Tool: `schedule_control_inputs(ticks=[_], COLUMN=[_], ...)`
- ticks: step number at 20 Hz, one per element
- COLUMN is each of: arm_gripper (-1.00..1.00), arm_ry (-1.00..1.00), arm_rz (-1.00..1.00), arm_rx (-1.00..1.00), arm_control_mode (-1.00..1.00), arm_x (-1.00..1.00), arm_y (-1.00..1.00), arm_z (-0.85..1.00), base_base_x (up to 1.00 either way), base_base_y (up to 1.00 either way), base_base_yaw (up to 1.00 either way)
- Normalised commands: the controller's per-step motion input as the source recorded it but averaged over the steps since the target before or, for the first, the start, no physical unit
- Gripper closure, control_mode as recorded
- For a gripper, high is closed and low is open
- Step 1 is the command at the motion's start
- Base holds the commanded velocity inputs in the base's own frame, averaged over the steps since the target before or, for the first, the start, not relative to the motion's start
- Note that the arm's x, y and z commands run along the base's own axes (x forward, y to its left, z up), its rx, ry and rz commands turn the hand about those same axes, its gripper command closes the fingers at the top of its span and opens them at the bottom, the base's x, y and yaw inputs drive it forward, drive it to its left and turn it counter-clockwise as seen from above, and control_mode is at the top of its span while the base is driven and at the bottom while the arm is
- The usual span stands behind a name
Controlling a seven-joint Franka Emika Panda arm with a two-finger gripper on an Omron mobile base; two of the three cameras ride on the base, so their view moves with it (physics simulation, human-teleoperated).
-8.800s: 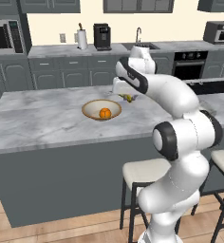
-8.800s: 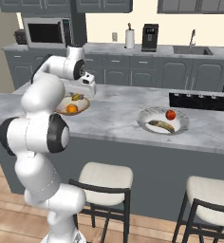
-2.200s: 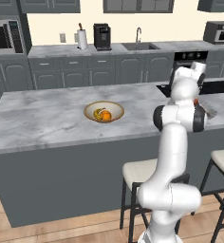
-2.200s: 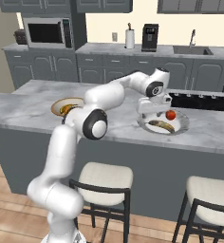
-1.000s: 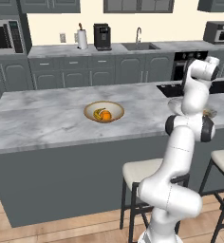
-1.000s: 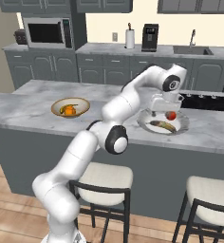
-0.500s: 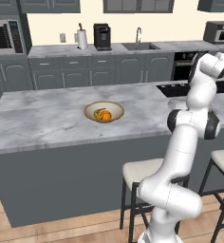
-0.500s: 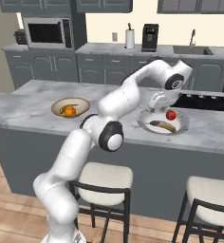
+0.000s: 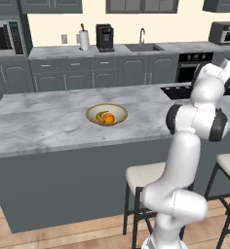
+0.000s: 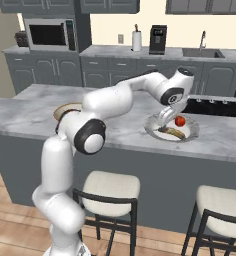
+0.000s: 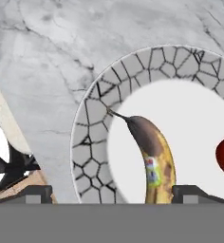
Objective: Take the fruits from the plate on the dining counter and place two fruits in each bowl.
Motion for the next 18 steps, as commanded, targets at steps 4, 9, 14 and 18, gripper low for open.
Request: schedule_control_inputs(ticks=[4, 9, 14, 18], arm_gripper=[-1.0, -1.0, -1.0, -1.0], arm_ry=[0.28, 0.14, 0.13, 0.12], arm_rz=[-0.08, 0.0, 0.0, 0.0], arm_rx=[-0.01, 0.0, 0.0, 0.0], arm_control_mode=[-1.0, -1.0, -1.0, -1.0], arm_x=[0.35, 0.6, 0.63, 0.39], arm_y=[0.02, 0.0, -0.28, -0.51], arm_z=[0.16, 0.0, 0.0, -0.06], base_base_x=[0.0, 0.0, 0.0, 0.0], base_base_y=[0.0, 0.0, 0.0, 0.0], base_base_yaw=[0.0, 0.0, 0.0, 0.0])
